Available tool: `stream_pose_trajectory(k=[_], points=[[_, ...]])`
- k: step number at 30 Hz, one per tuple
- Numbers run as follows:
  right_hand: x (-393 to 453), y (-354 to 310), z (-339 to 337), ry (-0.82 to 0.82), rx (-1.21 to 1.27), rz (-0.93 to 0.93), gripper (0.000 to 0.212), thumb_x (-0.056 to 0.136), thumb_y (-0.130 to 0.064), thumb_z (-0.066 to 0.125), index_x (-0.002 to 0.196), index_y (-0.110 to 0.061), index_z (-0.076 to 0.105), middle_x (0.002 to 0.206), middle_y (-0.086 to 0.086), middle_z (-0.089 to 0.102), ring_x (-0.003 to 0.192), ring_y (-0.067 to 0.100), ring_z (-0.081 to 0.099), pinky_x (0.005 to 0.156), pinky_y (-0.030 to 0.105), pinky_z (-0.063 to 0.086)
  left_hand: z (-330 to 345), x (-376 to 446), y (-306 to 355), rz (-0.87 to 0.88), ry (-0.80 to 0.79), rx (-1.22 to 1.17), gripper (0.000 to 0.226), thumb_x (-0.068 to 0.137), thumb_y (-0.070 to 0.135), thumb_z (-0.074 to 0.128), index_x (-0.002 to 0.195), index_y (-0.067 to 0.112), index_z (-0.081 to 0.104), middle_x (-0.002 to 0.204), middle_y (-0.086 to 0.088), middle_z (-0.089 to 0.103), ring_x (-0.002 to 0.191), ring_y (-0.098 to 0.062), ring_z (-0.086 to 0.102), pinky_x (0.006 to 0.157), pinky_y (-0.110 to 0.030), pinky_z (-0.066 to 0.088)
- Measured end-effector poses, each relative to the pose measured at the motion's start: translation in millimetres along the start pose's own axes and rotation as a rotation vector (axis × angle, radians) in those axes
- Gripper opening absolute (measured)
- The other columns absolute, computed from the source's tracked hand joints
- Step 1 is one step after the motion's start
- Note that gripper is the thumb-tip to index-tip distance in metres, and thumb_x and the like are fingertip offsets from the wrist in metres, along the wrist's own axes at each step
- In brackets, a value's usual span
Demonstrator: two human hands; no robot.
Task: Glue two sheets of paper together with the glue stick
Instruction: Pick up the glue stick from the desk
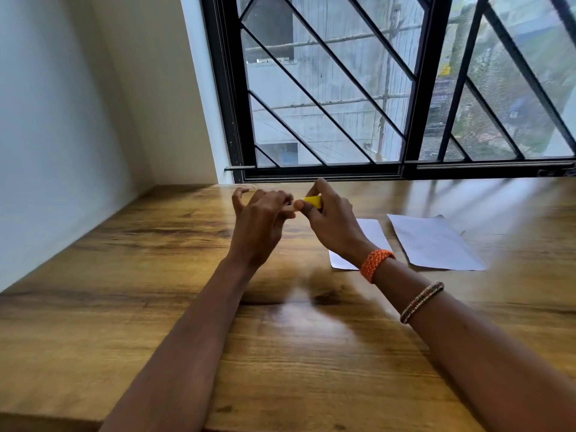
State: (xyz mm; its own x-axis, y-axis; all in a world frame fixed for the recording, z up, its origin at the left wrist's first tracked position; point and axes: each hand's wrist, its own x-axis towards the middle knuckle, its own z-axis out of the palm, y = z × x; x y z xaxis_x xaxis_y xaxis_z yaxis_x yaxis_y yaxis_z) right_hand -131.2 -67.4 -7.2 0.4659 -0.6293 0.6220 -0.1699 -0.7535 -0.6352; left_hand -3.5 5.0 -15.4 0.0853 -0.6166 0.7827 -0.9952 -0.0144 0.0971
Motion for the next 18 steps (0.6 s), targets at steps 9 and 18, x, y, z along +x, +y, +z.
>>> stream_pose_trajectory(k=[9,18], points=[[-8,0,-1,0.042,-0.456,-0.351,0.019,0.083,0.003,0.057,0.099,-0.007,0.054,0.083,0.008,0.059,0.083,0.026,0.05,0.075,0.033,0.019,-4,0,-1,0.065,-0.088,0.02,0.032,0.085,0.002,0.052,0.115,0.01,0.058,0.101,-0.005,0.07,0.113,-0.023,0.057,0.101,-0.038,0.015],[0,6,-12,0.301,-0.539,-0.44,0.011,0.084,-0.01,0.063,0.094,-0.004,0.062,0.089,0.012,0.063,0.085,0.031,0.058,0.08,0.036,0.03,-1,1,-18,-0.003,-0.085,0.069,0.037,0.083,-0.004,0.048,0.117,0.012,0.053,0.106,-0.006,0.067,0.11,-0.026,0.056,0.1,-0.041,0.018]])
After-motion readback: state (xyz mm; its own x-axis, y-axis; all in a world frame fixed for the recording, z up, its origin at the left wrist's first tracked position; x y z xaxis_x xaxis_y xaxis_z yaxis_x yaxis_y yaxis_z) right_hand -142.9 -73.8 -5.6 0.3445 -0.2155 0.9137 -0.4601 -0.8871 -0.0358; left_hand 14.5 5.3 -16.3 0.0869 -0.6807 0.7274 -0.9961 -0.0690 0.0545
